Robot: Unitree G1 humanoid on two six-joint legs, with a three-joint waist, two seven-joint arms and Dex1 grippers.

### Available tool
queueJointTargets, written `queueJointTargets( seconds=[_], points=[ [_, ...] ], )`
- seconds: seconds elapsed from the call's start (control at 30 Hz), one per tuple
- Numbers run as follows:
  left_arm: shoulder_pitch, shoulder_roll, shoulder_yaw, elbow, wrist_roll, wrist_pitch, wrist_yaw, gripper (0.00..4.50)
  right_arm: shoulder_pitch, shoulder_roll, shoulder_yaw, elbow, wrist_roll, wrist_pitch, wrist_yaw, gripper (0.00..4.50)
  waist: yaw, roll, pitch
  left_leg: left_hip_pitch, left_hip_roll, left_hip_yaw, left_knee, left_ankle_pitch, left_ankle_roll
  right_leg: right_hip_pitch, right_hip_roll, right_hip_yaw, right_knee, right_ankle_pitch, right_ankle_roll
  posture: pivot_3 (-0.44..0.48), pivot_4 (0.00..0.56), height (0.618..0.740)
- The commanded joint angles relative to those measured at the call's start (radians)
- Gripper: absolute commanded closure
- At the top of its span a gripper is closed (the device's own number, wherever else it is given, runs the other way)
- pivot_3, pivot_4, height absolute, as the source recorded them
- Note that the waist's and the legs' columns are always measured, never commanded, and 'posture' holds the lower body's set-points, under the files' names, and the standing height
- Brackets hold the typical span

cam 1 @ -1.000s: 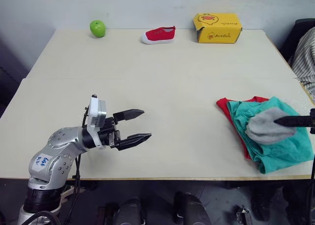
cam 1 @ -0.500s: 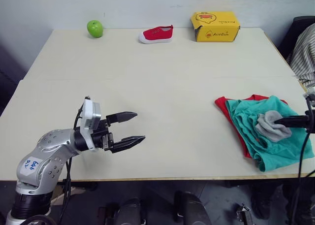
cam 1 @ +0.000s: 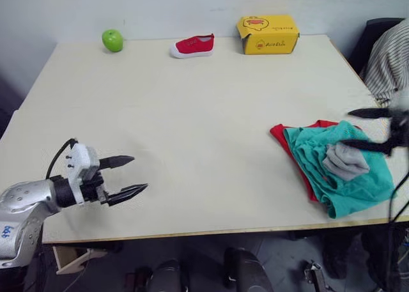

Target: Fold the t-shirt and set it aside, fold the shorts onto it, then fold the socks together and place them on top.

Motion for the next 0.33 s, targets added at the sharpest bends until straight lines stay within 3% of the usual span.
queueJointTargets(
  seconds=[0.03,0.13,0.33],
  points=[
    [0.041,-0.006,0.036,0.025,0.074,-0.136,-0.002,0.0,0.129,0.092,-0.026,-0.222,0.053,-0.123,-0.037,0.07,0.013,0.003,0.002,-0.001,-0.001,0.001,0.0,0.0,0.0,-0.001,0.0,0.0,0.001,0.0,0.0,0.0,0.15,0.74],
    [0.064,-0.013,0.039,0.047,0.091,-0.184,-0.005,0.0,0.22,0.157,-0.005,-0.301,0.039,-0.182,-0.057,0.07,0.027,0.005,0.003,-0.001,-0.004,0.002,0.001,0.0,0.004,-0.002,-0.006,0.001,0.001,0.0,0.0,0.0,0.15,0.74],
    [0.09,-0.04,0.036,0.05,0.115,-0.255,0.009,0.0,0.269,0.22,-0.018,-0.237,0.025,-0.337,-0.097,0.07,0.029,0.0,0.001,0.003,-0.004,0.002,0.003,-0.003,0.006,0.002,-0.008,0.001,0.0,0.001,0.001,0.0,0.15,0.74]
  ],
)
